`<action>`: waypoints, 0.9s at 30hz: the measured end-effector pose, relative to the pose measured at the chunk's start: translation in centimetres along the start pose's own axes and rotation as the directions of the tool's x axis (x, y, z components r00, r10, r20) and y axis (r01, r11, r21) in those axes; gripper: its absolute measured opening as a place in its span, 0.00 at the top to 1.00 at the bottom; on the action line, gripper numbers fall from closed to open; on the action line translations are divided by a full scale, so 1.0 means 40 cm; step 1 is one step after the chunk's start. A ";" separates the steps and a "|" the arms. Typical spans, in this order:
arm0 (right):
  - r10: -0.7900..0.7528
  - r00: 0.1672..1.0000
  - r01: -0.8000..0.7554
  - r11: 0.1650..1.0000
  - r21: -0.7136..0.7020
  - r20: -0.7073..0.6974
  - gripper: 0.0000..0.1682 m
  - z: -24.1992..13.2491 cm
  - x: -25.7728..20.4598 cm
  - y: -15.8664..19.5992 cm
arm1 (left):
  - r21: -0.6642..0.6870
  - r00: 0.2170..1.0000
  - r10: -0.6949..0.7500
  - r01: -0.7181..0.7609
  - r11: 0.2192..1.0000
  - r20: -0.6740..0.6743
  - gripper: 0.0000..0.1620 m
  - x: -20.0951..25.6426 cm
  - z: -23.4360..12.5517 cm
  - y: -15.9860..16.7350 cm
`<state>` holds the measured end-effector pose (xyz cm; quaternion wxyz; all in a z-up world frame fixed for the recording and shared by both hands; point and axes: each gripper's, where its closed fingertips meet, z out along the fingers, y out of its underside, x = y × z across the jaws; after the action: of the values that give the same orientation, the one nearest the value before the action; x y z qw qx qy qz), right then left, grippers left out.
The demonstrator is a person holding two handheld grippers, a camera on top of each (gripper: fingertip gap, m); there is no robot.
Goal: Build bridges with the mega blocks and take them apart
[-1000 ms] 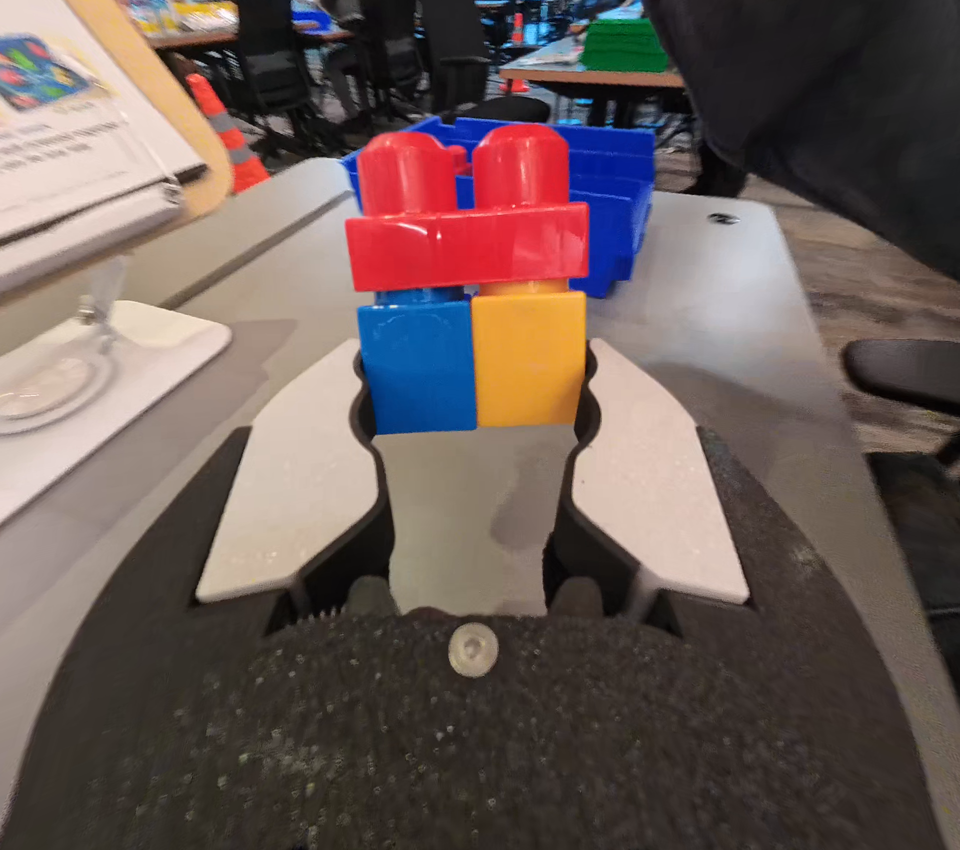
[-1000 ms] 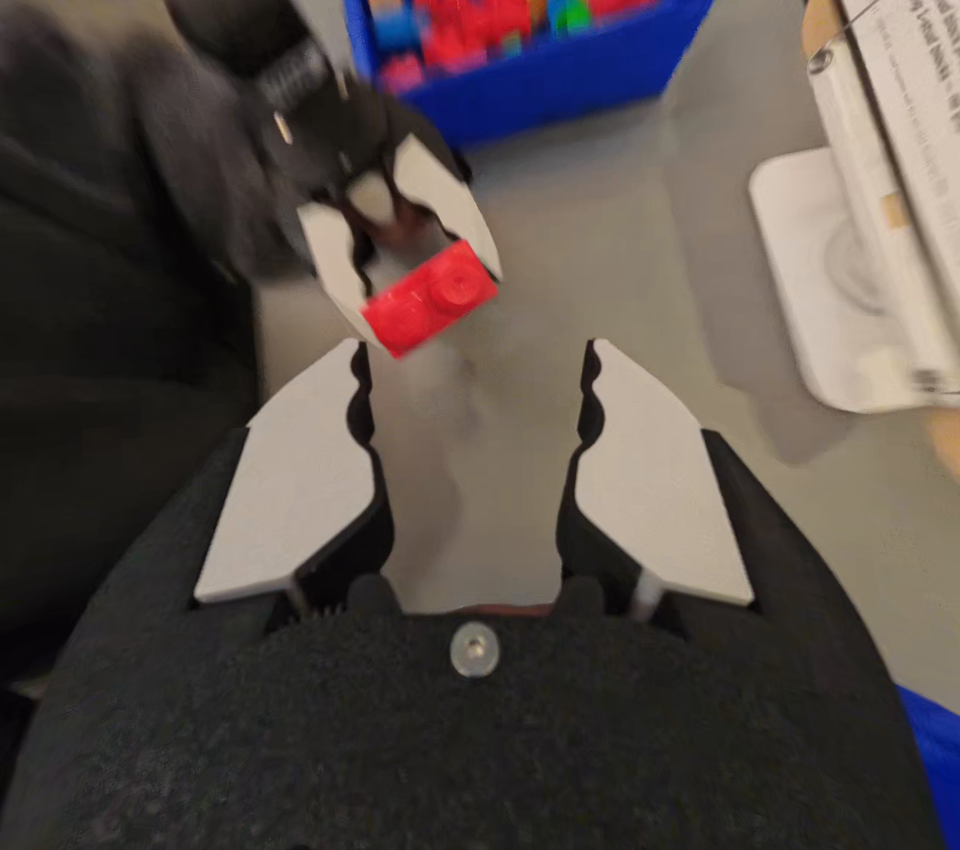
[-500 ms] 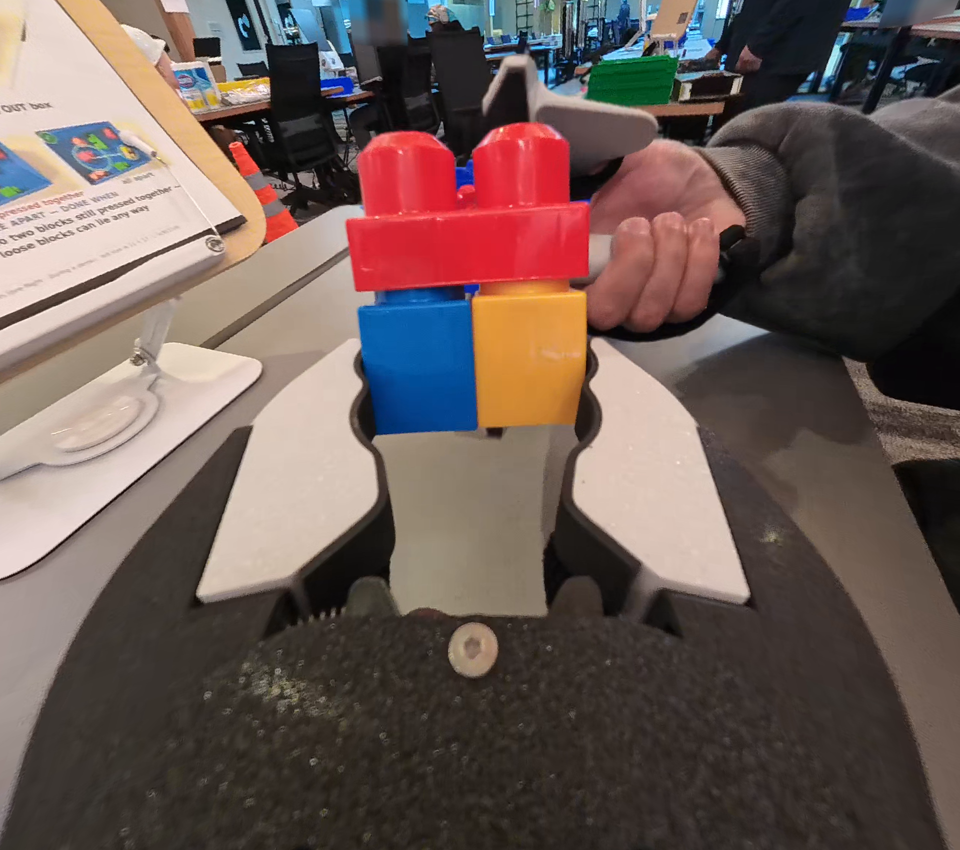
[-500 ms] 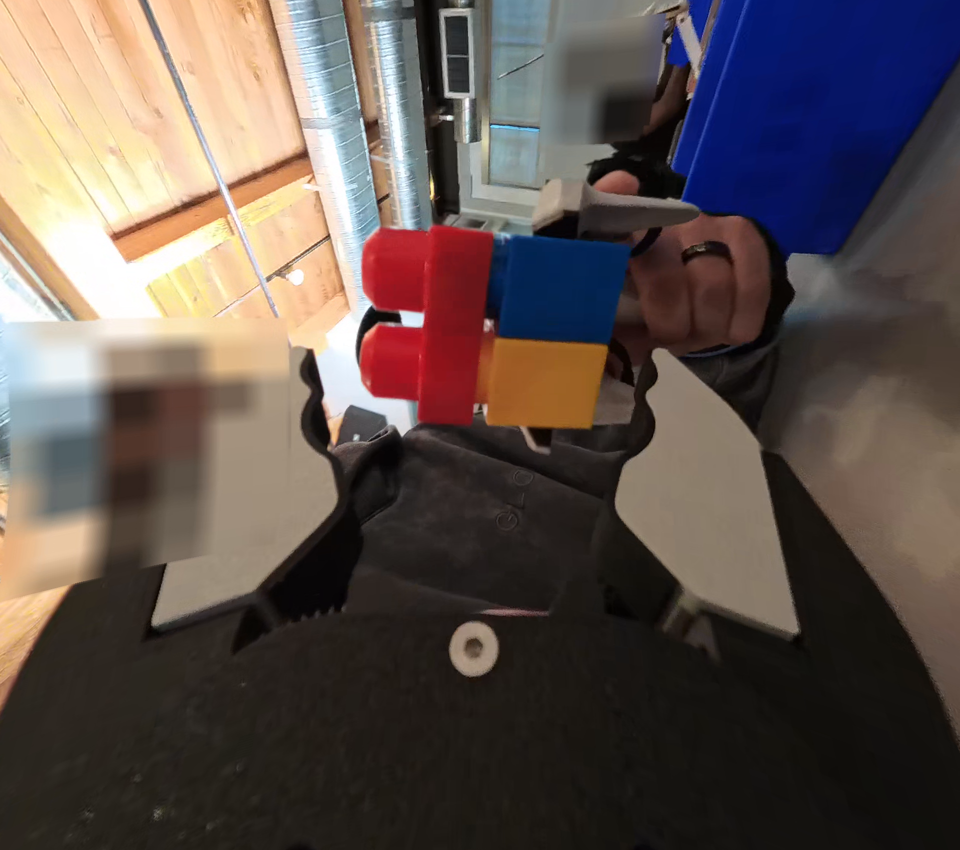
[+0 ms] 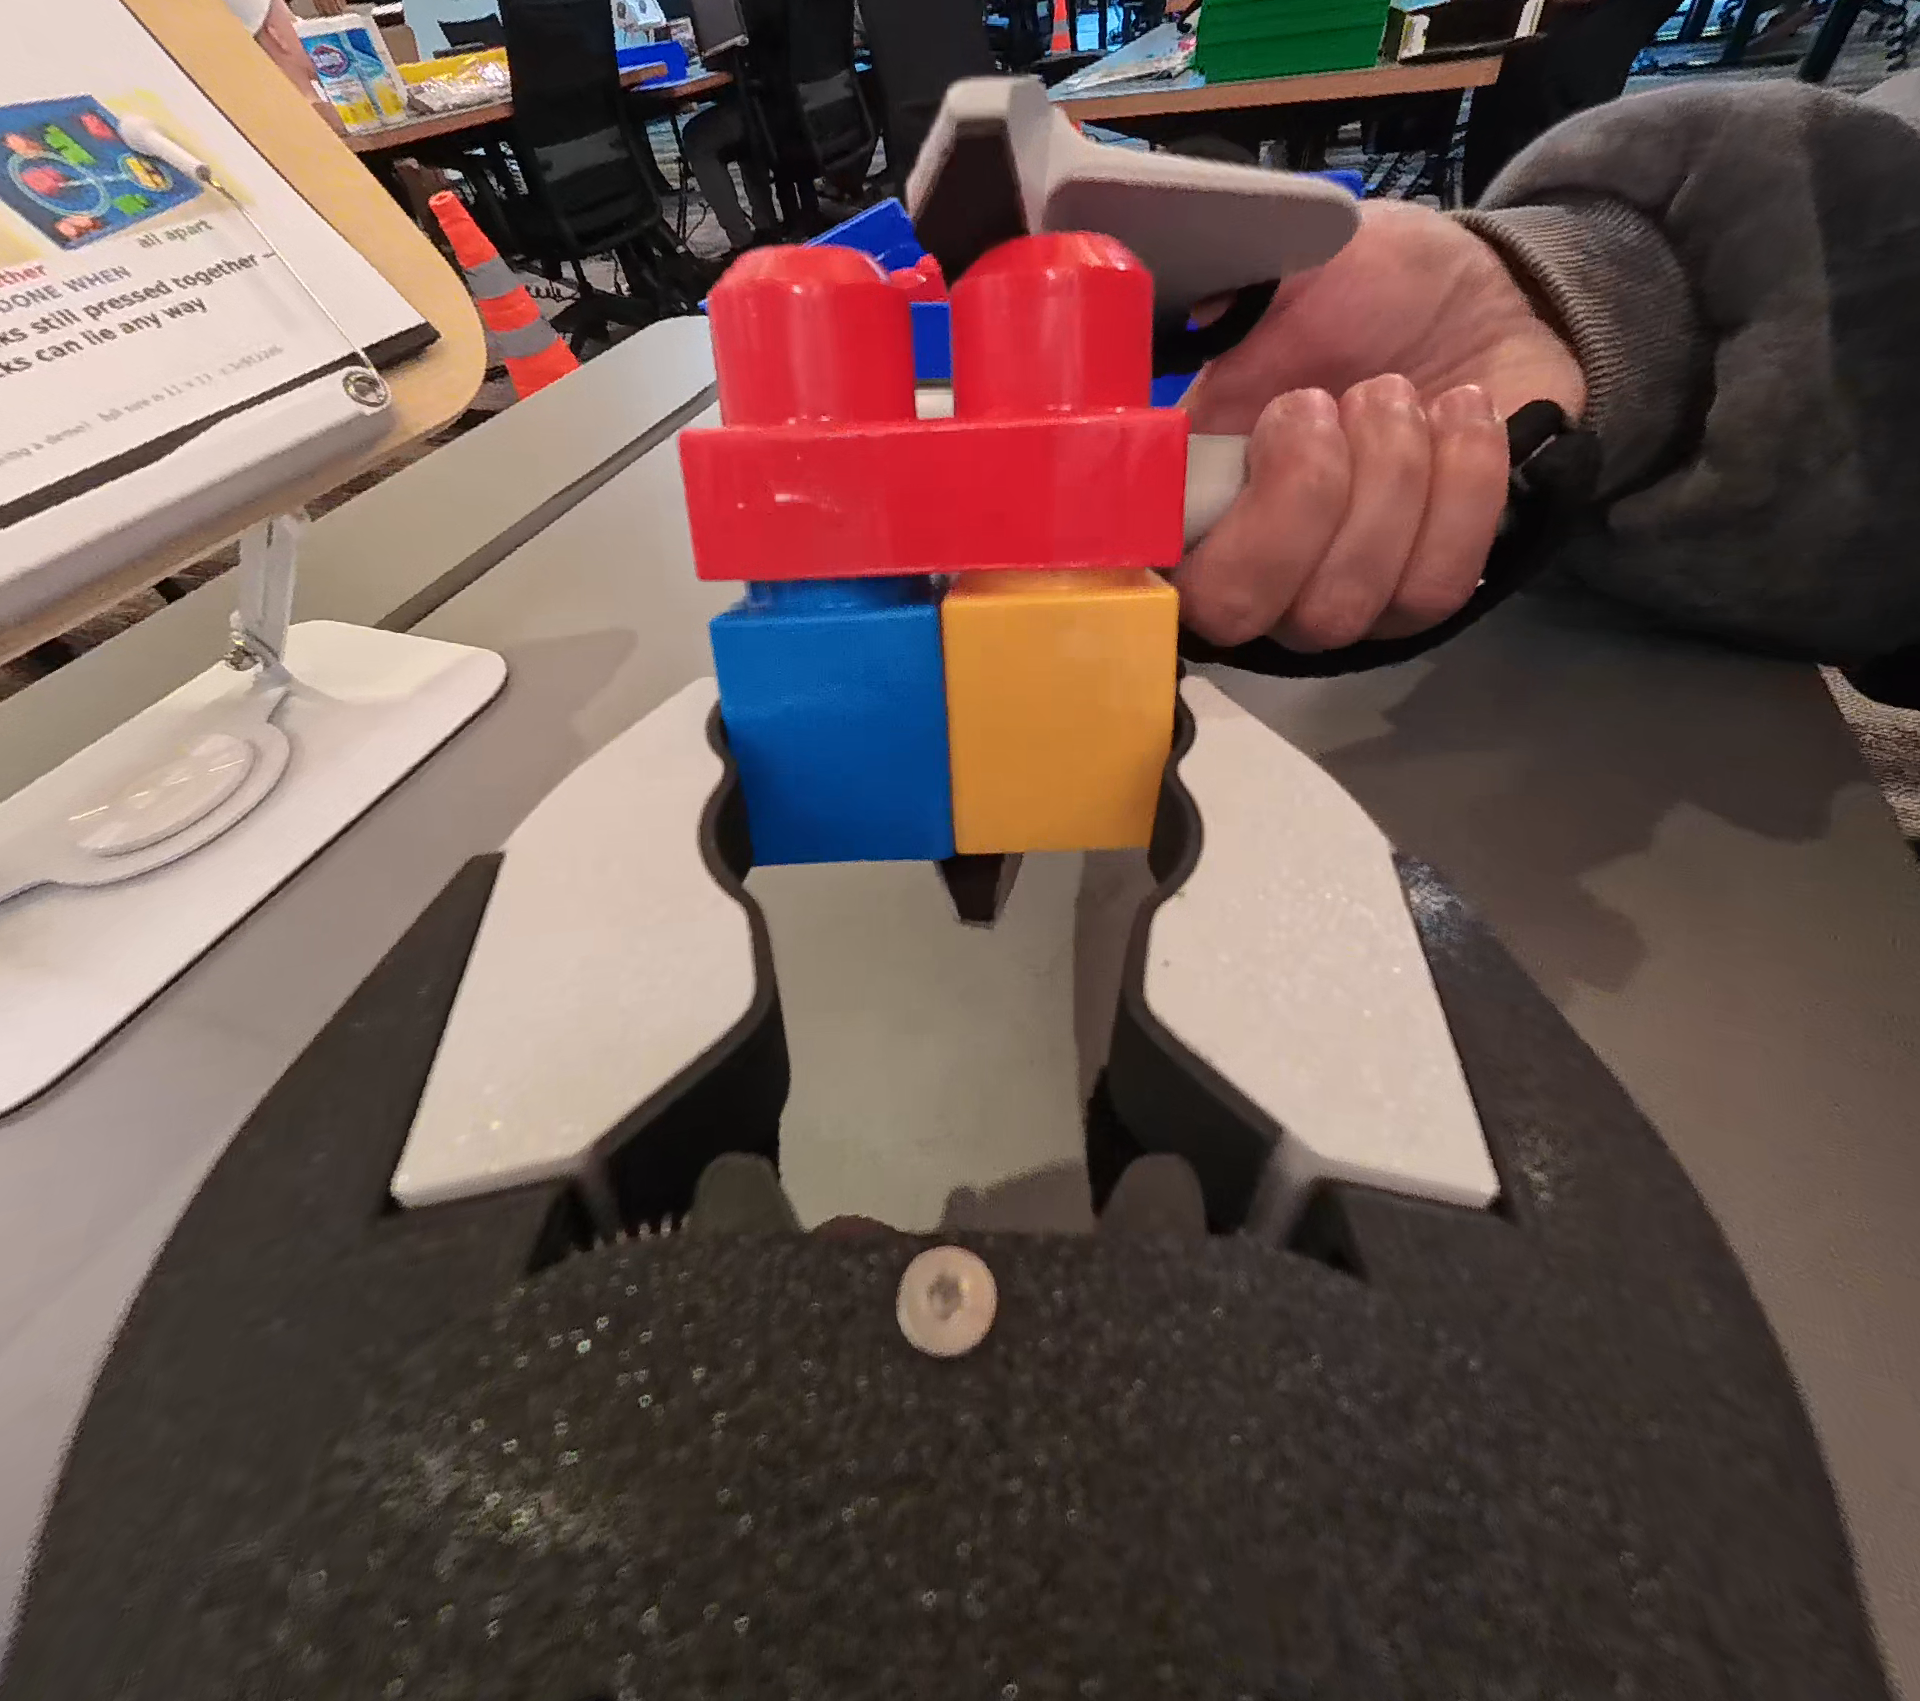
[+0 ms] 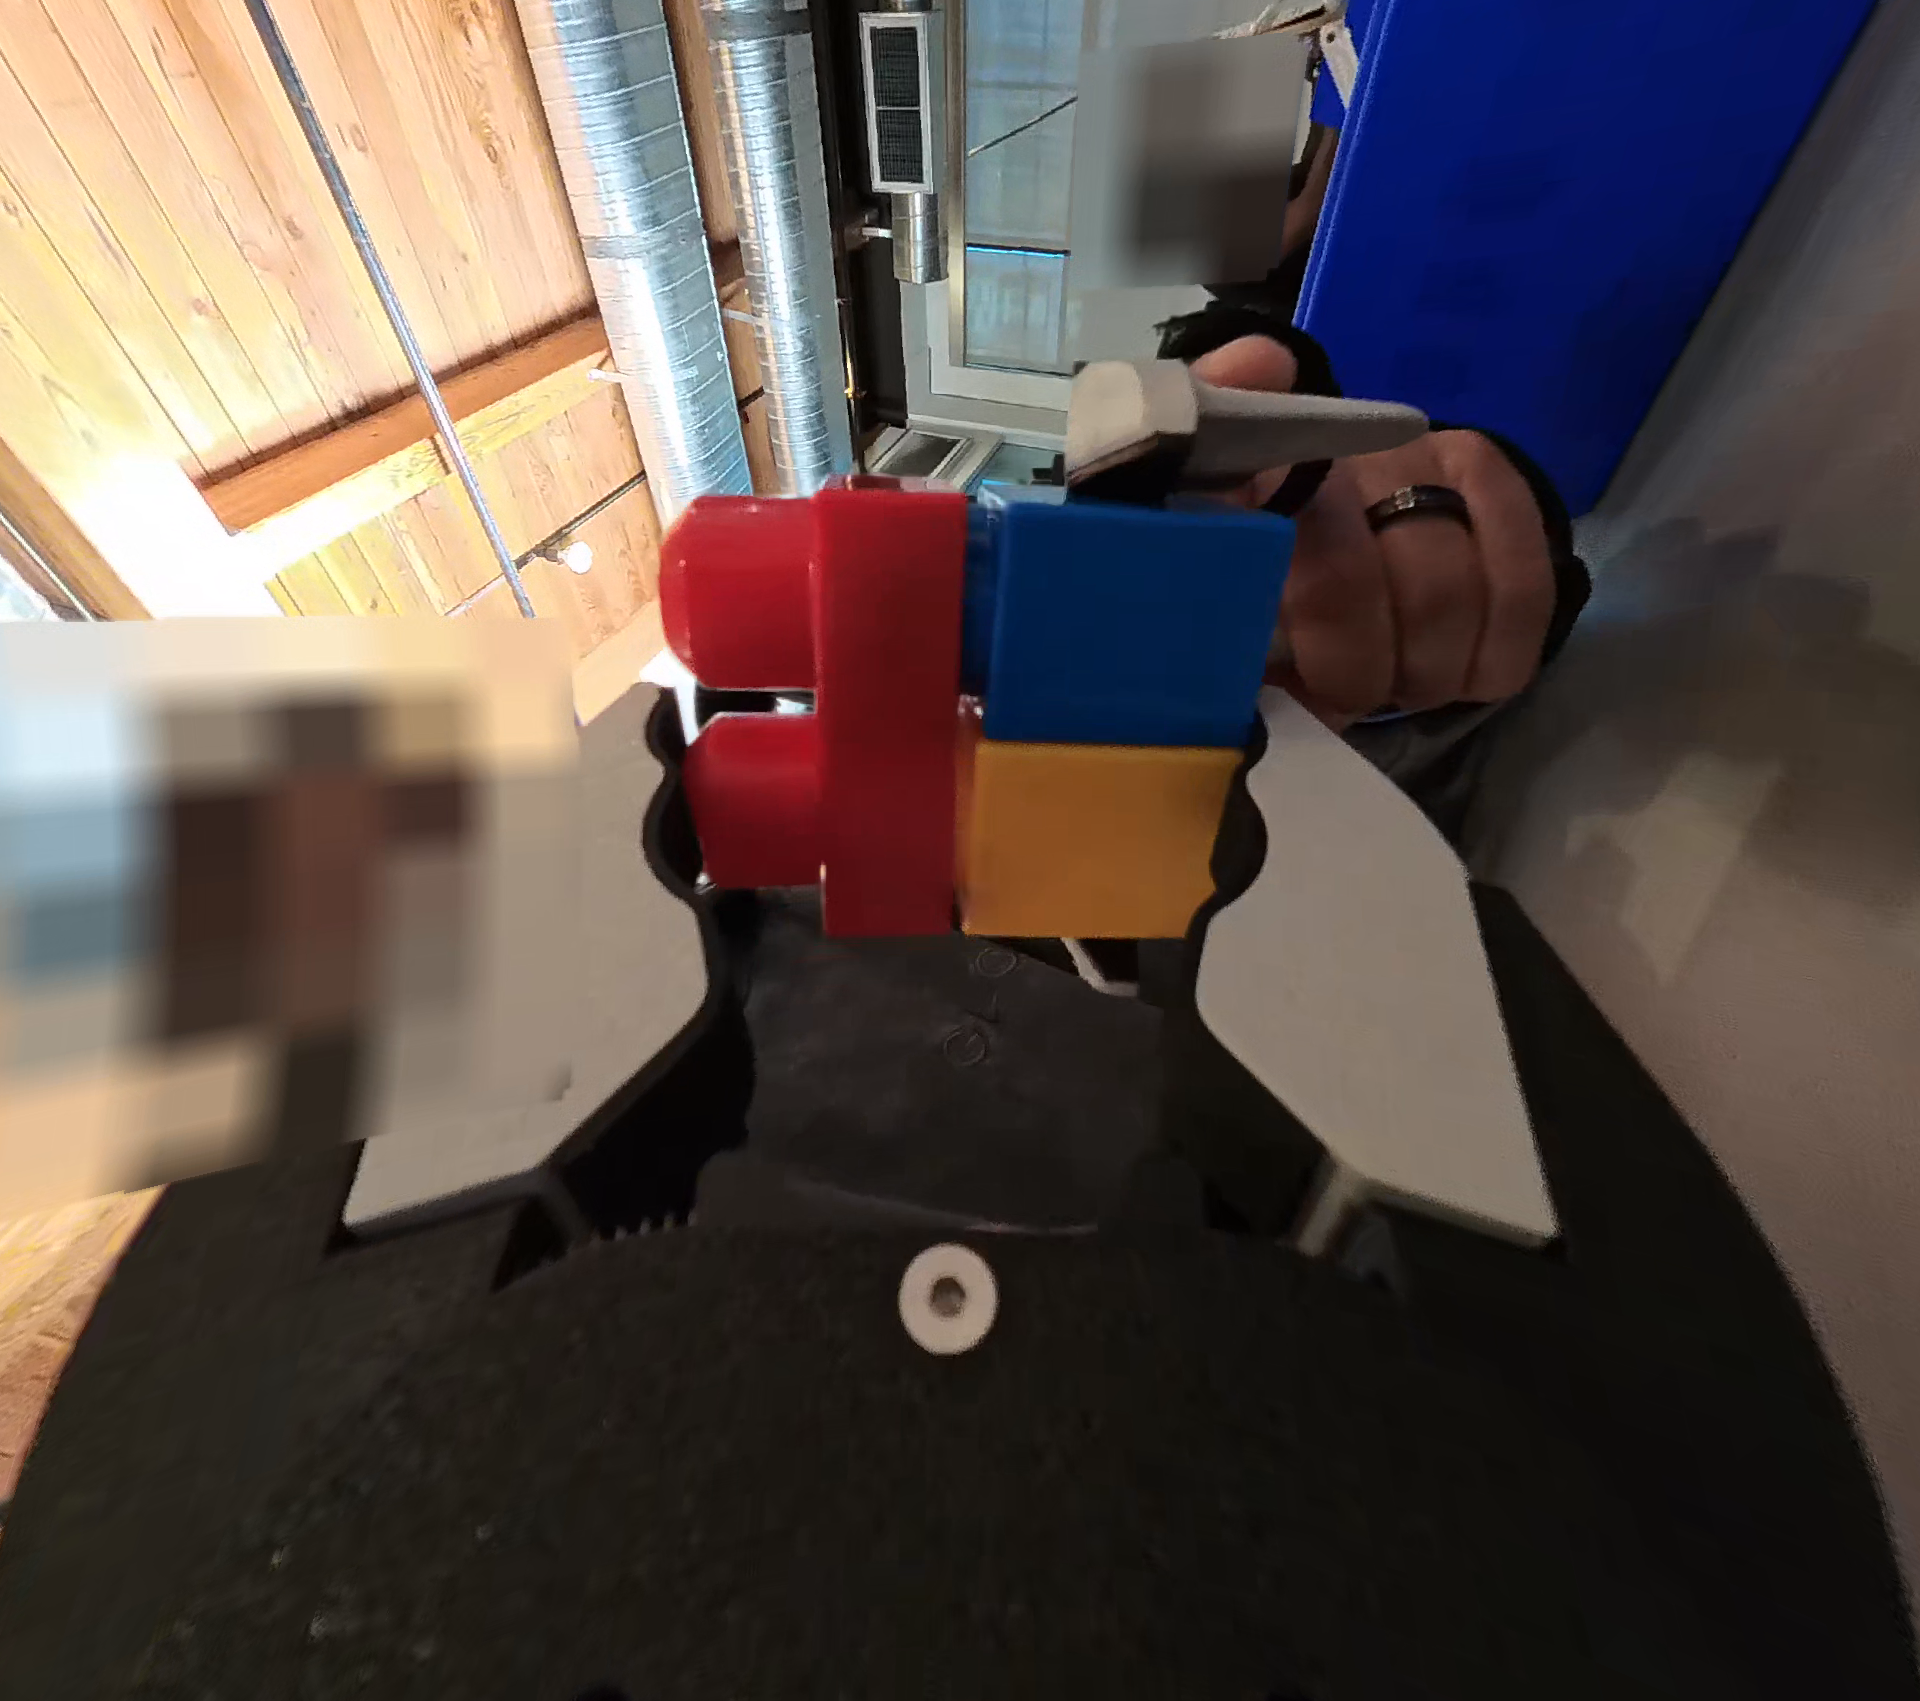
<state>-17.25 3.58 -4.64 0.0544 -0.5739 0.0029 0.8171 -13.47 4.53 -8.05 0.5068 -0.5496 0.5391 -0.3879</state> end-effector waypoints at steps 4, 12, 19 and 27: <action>-0.060 0.997 0.059 0.998 -0.007 -0.057 0.41 -0.020 0.013 -0.008 | -0.032 1.000 0.021 -0.021 0.999 -0.001 0.54 -0.010 0.023 0.014; -0.079 0.993 0.077 0.997 -0.026 -0.088 0.41 -0.029 0.012 -0.017 | -0.062 0.999 0.045 -0.044 0.997 0.015 0.54 -0.021 0.038 0.015; -0.088 0.993 0.085 0.996 -0.036 -0.083 0.41 -0.026 0.011 -0.025 | -0.058 0.998 0.058 -0.056 0.997 0.037 0.54 -0.028 0.033 0.011; -0.090 0.992 0.085 0.994 -0.065 -0.087 0.32 -0.022 0.024 -0.047 | -0.068 0.999 0.039 -0.038 0.997 0.015 0.54 -0.023 0.031 0.031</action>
<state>-16.57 5.48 -5.72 0.0724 -0.6112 -0.0449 0.7869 -12.62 5.74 -9.36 0.4997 -0.5593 0.5580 -0.3551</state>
